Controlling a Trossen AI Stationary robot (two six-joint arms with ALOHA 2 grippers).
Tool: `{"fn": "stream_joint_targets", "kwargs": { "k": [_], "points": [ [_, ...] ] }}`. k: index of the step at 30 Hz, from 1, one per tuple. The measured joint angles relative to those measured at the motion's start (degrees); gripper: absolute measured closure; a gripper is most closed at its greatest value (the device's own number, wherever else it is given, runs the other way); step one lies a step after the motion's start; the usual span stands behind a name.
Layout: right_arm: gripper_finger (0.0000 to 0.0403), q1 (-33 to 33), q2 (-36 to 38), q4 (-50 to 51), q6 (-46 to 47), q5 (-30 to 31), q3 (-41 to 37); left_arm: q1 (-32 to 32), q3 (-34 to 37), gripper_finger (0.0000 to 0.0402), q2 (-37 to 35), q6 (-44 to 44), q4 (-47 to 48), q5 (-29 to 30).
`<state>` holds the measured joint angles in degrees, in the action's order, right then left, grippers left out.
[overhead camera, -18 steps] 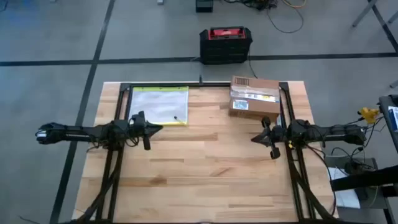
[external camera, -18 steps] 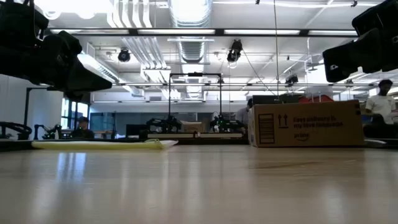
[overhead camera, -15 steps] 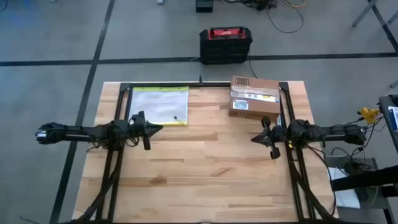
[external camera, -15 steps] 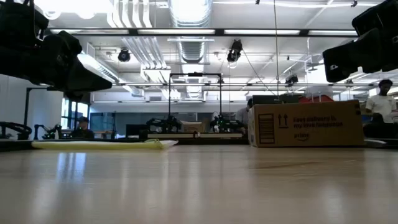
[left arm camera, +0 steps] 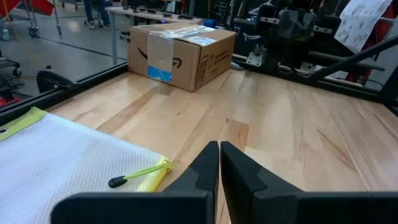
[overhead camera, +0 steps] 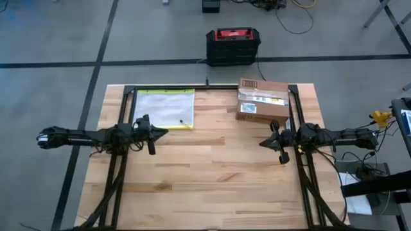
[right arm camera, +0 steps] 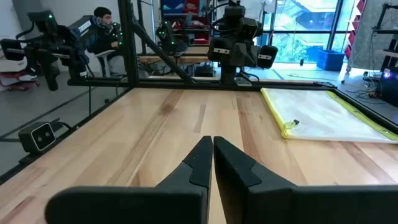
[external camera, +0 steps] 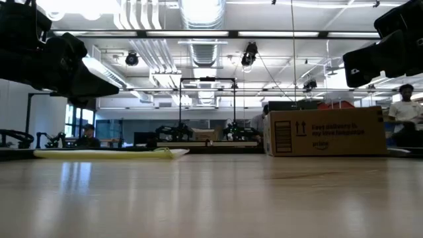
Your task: Unpack boxes
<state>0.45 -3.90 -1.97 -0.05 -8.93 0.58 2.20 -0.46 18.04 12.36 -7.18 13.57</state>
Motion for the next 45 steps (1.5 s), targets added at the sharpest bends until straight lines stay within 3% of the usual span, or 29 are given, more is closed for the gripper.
{"fn": "stream_joint_targets", "kwargs": {
  "k": [27, 34, 36, 40, 43, 45],
  "points": [
    [0.0400, 0.0, 0.0, -0.1, -0.1, 0.0, 0.0, 0.0, 0.0, 0.0402, 0.0, 0.0, 0.0, 0.0],
    [0.0400, 0.0, -0.3, -5.4, 1.3, 0.1, 0.0, 0.0, 0.0, 0.0402, 0.0, 0.0, 0.0, 0.0],
    [0.0401, 0.0, -1.1, -9.8, 2.7, 4.0, 0.0, 0.0, 0.0, 0.0402, 0.0, 0.0, 0.0, 0.0],
    [0.0401, 0.0, -5.5, -14.8, 9.4, 18.8, 0.5, 0.0, 0.0, 0.0402, 0.0, 0.0, 0.0, 0.0],
    [0.0401, 0.0, -11.1, -10.5, 12.0, 25.0, 5.6, 0.0, 0.0, 0.0401, 0.0, 0.0, 0.0, 0.0],
    [0.0401, 0.0, -15.3, -2.2, 14.3, 32.1, 11.5, 0.0, 0.0, 0.0401, 0.1, 0.0, 0.1, 0.0]
  ]
}}
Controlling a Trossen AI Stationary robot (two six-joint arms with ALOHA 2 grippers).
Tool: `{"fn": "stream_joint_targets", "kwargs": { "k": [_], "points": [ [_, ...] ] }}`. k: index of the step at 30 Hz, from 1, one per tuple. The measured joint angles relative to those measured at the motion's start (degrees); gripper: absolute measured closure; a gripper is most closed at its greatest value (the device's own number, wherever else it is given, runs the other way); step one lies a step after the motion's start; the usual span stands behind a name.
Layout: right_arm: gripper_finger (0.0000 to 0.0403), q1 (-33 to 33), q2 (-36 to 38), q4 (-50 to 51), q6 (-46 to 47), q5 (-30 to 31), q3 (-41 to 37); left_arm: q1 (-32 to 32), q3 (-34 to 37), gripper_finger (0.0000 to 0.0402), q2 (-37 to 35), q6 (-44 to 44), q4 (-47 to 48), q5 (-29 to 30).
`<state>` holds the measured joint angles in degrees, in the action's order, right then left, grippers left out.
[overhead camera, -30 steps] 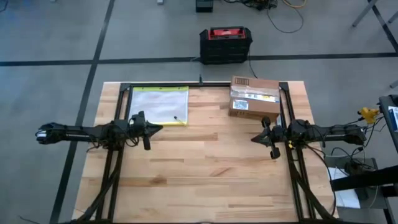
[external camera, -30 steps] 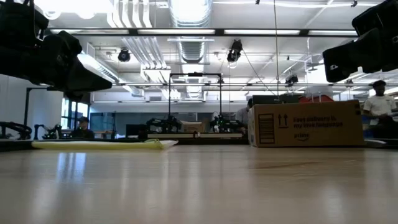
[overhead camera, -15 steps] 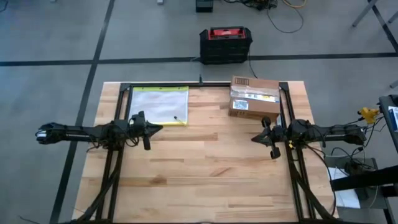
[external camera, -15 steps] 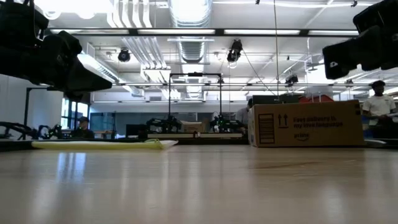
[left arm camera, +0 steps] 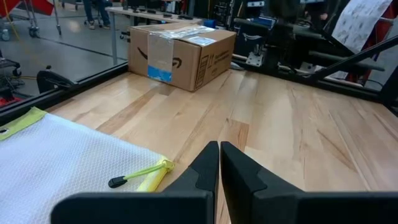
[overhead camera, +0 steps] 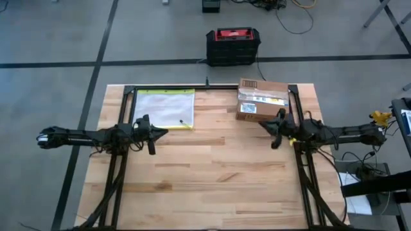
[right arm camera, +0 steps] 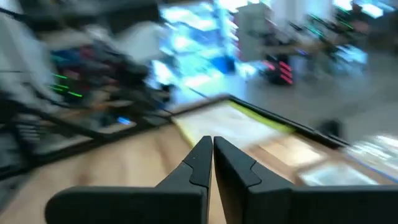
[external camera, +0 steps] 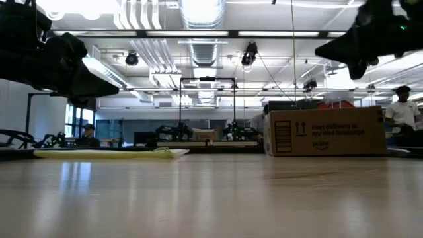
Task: Unpack boxes
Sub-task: Open the box using the gray cutter
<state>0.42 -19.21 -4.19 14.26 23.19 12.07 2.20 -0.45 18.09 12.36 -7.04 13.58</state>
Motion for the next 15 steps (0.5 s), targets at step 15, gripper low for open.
{"fn": "stream_joint_targets", "kwargs": {
  "k": [15],
  "points": [
    [0.0401, -29.0, -29.4, 74.9, 27.5, 20.6, 42.6, 0.2, 0.0, 0.0401, 0.0, 3.1, -4.2, 4.5]
  ]
}}
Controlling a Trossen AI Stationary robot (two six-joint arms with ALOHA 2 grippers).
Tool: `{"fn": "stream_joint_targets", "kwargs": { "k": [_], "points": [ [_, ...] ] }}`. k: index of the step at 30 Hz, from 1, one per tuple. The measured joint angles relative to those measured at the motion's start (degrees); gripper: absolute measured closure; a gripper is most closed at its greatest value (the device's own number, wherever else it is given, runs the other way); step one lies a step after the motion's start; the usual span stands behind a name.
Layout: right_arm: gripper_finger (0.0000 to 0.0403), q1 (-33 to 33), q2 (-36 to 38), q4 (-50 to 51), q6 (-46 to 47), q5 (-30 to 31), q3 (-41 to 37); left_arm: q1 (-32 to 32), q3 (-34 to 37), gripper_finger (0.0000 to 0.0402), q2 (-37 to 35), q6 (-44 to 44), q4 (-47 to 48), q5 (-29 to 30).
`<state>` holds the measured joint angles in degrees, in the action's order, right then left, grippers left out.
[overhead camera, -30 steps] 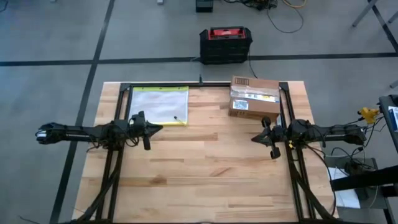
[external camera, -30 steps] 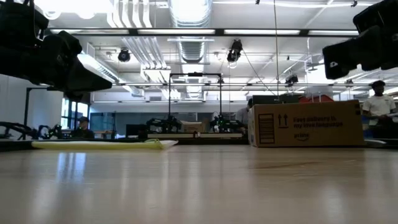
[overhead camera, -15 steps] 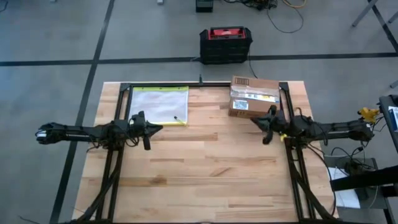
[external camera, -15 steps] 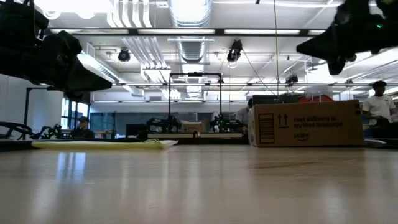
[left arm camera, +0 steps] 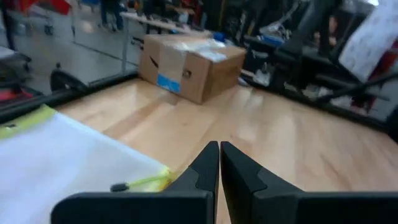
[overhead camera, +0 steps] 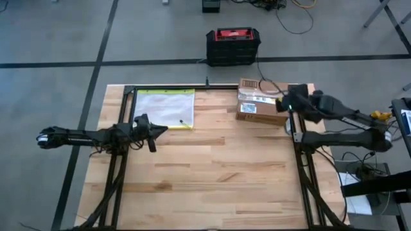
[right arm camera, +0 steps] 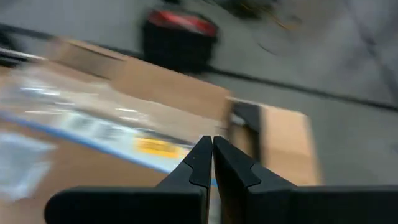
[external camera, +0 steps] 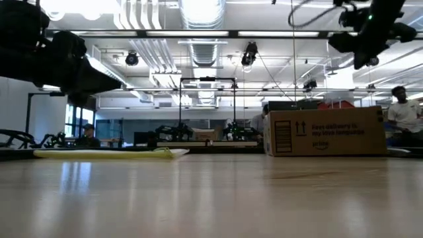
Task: Unpack boxes
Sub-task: Open the box using the gray cutter
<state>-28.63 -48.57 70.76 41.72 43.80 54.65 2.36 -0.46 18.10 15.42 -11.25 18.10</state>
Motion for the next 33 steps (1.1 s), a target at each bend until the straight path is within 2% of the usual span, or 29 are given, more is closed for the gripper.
{"fn": "stream_joint_targets", "kwargs": {
  "k": [3, 7, 9, 12, 17, 21, 25, 29, 33],
  "points": [
    [0.0401, -15.6, -2.3, -3.0, -8.6, -11.5, -0.2, 0.0, 0.0, 0.0402, 0.0, -2.8, -0.7, -1.7],
    [0.0401, -37.3, -4.5, -9.8, -22.0, -33.5, -2.5, -0.2, 0.0, 0.0402, 1.2, 4.3, -0.1, -2.5],
    [0.0401, -45.6, -5.9, -11.2, -26.5, -40.0, -3.3, -0.5, 0.0, 0.0401, 2.5, 8.4, -0.3, -2.5],
    [0.0401, -45.1, -6.3, -11.3, -30.6, -34.0, -4.2, -1.4, 0.0, 0.0401, 4.9, 11.1, -3.4, -2.0],
    [0.0403, -41.5, -7.3, -13.2, -29.2, -33.5, -6.7, -1.9, 0.0, 0.0402, 10.8, 9.6, -14.8, 2.0],
    [0.0403, -38.5, -9.5, -17.5, -27.4, -32.9, -9.0, -2.0, 0.0, 0.0401, 16.6, 7.0, -25.3, 2.5],
    [0.0403, -38.4, -12.3, -18.3, -26.1, -28.6, -10.0, -2.0, 0.0, 0.0401, 22.3, 5.6, -33.3, 2.5],
    [0.0403, -37.6, -15.2, -18.8, -25.0, -29.6, -10.7, -2.0, 0.0, 0.0401, 27.5, 5.9, -35.9, 2.6],
    [0.0403, -35.6, -17.2, -19.6, -23.7, -30.5, -10.7, -2.0, 0.0, 0.0401, 32.6, 4.9, -39.3, 5.5]
  ]
}}
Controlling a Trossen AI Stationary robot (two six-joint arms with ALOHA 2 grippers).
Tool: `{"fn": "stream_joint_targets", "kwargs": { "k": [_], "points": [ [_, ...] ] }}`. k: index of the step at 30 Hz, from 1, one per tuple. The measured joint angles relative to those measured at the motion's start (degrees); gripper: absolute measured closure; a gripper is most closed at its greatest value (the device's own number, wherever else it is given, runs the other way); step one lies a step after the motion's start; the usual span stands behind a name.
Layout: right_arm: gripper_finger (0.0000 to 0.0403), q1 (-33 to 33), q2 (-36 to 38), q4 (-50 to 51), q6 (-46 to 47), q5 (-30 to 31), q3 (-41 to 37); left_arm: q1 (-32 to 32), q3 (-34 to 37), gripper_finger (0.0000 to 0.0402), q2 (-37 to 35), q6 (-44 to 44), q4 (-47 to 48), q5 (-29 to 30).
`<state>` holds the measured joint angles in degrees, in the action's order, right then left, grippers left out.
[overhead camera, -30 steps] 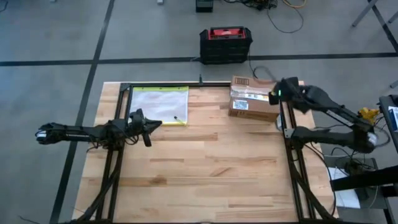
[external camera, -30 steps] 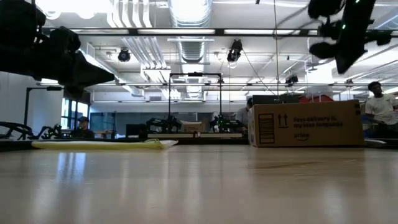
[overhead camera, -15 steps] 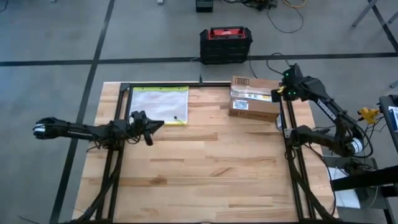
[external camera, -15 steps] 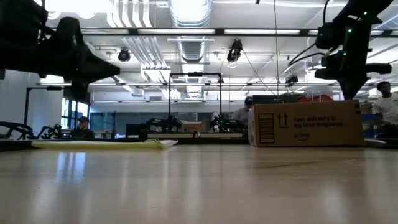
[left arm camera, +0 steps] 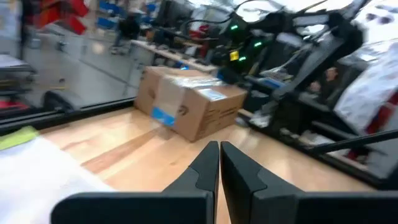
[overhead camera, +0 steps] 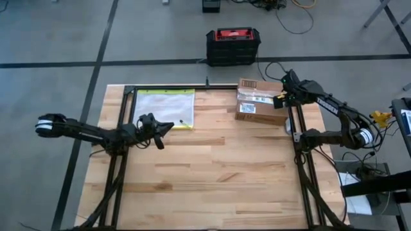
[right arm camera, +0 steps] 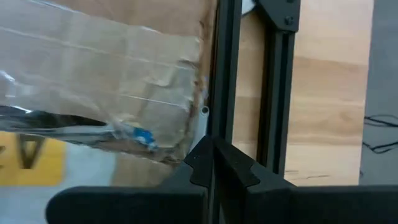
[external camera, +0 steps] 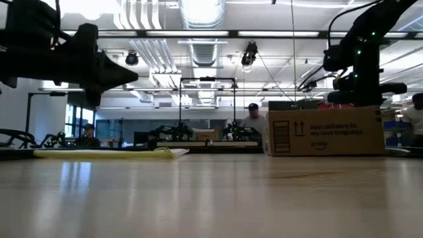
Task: Unpack boxes
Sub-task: Open the box using the gray cutter
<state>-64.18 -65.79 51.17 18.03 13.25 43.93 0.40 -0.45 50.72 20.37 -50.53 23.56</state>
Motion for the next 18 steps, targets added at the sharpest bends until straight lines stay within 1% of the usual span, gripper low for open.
{"fn": "stream_joint_targets", "kwargs": {
  "k": [5, 10, 16, 18],
  "points": [
    [0.0403, 1.5, 0.1, -0.8, 1.9, 0.6, -0.1, 0.0, -0.5, 0.0401, 5.6, -1.9, -4.8, 0.1],
    [0.0403, 2.8, 1.0, -0.4, 3.1, 0.3, -0.2, 0.1, -4.9, 0.0401, 11.1, -4.3, -4.9, 0.1],
    [0.0403, 9.9, 1.6, -1.8, 6.6, 0.2, -0.2, 0.0, -12.4, 0.0401, 18.2, -10.7, -4.9, -0.3],
    [0.0403, 12.8, 1.5, -2.3, 8.3, 0.3, -0.2, 0.1, -14.9, 0.0401, 20.5, -12.2, -4.8, -1.5]
  ]
}}
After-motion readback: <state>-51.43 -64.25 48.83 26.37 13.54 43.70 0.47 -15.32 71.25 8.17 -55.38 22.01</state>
